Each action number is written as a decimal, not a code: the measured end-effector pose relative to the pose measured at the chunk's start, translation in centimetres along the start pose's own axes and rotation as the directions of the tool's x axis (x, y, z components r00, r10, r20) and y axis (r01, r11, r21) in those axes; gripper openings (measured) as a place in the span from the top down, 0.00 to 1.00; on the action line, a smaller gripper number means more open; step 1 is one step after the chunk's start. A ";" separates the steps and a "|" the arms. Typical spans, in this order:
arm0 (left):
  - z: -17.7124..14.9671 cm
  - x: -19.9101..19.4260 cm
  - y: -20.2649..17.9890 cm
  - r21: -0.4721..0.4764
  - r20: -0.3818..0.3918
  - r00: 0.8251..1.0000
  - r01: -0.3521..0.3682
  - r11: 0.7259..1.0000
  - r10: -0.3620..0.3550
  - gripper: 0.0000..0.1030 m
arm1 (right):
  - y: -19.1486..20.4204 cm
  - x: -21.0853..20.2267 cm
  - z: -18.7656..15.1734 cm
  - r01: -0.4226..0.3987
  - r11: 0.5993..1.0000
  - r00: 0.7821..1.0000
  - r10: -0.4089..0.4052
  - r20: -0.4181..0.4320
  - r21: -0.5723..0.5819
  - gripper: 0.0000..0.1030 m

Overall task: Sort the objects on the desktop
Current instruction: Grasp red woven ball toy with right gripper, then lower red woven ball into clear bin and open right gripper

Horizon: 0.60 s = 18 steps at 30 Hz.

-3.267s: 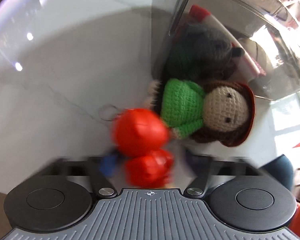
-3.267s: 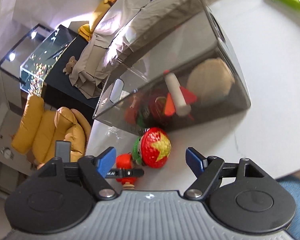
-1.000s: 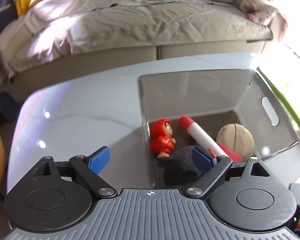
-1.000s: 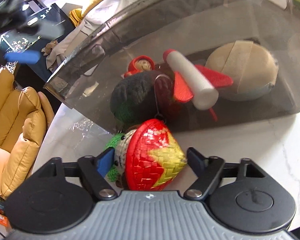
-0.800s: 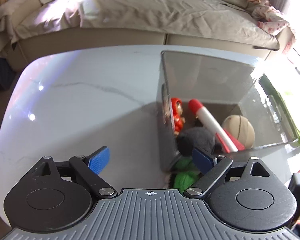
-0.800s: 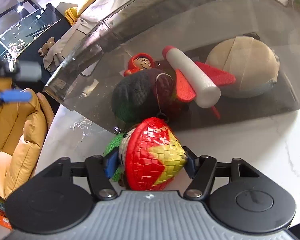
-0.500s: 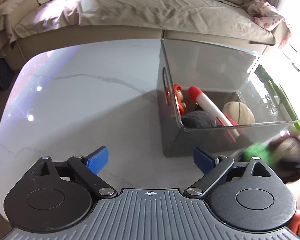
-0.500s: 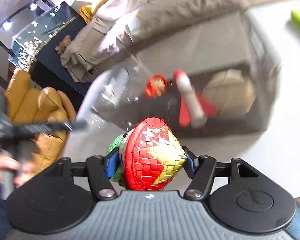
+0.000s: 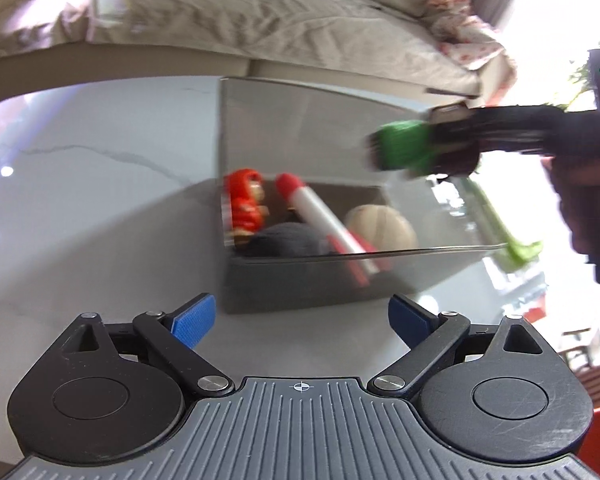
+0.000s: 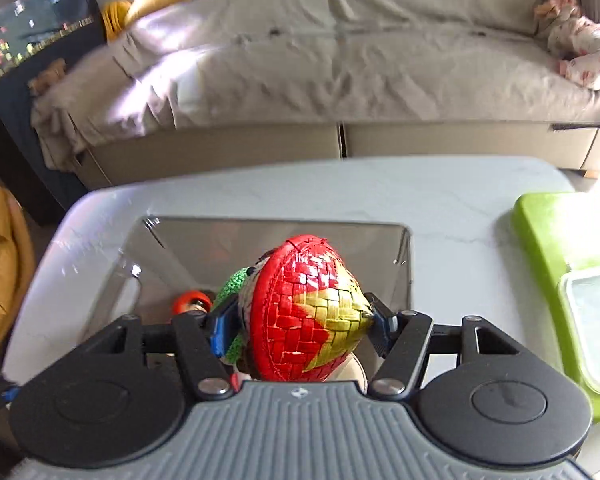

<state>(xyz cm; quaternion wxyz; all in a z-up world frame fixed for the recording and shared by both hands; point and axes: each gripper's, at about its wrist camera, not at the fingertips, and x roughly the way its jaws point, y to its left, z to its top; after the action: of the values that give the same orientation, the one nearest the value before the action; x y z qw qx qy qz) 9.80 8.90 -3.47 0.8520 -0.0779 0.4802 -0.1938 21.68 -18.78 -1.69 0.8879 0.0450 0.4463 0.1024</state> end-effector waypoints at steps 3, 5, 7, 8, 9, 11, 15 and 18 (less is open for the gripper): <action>0.4 -0.3 -1.3 0.041 -0.007 1.000 0.019 0.999 -0.019 0.06 | 0.0 3.9 -0.6 0.046 0.999 0.998 -0.046 -0.050 -0.001 0.36; 0.7 -0.3 -1.8 0.065 -0.018 0.999 0.033 0.997 -0.031 0.06 | -0.4 5.8 -1.0 0.059 0.998 0.995 -0.058 -0.086 0.011 0.36; 1.1 0.1 -1.8 0.075 -0.041 0.994 0.107 0.991 -0.104 0.05 | -0.6 6.7 -1.5 0.069 0.998 0.992 -0.069 -0.102 -0.003 0.36; 1.3 0.3 -1.8 0.071 -0.055 0.985 0.165 0.984 -0.161 0.05 | -0.3 7.0 -1.4 0.084 0.996 0.992 -0.087 -0.090 -0.040 0.35; 1.5 0.6 -1.5 0.055 -0.068 0.968 0.244 0.968 -0.241 0.05 | -0.1 7.2 -1.4 0.095 0.994 0.990 -0.101 -0.097 -0.059 0.35; 2.0 1.2 -0.9 0.003 -0.077 0.921 0.383 0.924 -0.382 0.05 | 0.3 7.4 -1.2 0.113 0.990 0.986 -0.122 -0.110 -0.081 0.35; 2.7 2.2 -0.2 -0.060 -0.049 0.881 0.467 0.882 -0.470 0.05 | 0.5 7.8 -0.5 0.129 0.986 0.983 -0.142 -0.120 -0.104 0.35; 2.9 2.6 -0.5 -0.050 -0.043 0.909 0.413 0.909 -0.415 0.05 | 1.0 8.7 -0.2 0.149 0.977 0.977 -0.169 -0.130 -0.151 0.35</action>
<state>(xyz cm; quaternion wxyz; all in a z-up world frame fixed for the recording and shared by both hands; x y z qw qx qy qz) 13.36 7.29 -3.80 0.7769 -0.1898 0.4787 -0.3623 26.41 -15.92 -8.45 0.8603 -0.0607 0.5020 0.0650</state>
